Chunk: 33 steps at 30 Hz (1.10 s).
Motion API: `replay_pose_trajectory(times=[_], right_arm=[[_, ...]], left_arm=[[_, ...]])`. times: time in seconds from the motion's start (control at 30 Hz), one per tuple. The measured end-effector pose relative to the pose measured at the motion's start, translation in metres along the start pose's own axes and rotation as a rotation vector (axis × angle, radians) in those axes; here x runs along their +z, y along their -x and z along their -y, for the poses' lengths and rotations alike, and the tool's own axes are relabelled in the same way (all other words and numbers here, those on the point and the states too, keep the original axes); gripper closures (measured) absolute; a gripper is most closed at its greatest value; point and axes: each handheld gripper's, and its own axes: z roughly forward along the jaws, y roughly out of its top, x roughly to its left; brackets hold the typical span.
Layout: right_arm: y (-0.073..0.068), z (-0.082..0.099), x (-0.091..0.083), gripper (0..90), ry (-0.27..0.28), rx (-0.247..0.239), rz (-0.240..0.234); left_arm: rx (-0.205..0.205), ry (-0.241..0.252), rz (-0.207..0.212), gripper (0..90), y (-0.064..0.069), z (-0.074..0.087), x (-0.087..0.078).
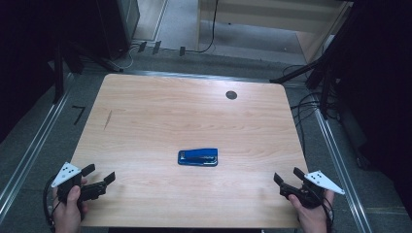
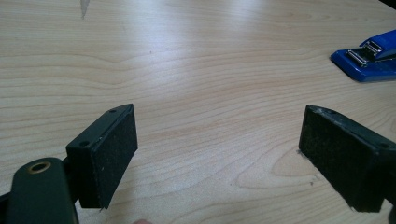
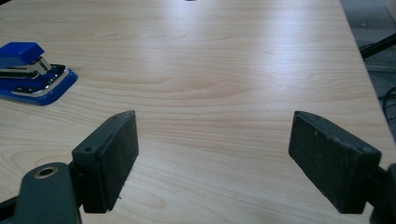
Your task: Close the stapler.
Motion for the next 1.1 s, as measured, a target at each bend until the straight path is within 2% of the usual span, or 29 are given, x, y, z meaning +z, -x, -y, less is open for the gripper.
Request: replay_pose_trajectory(times=[0.47,1.1], right_arm=[[0.026,0.012,-0.015,16.6,0.028,0.028,0.046],[0.028,0.018,-0.018,16.7,0.031,0.048,0.065]], left_arm=[[0.003,-0.005,0.004,11.9,0.000,0.000,0.001],[0.010,-0.011,0.009,11.8,0.001,0.000,0.001]])
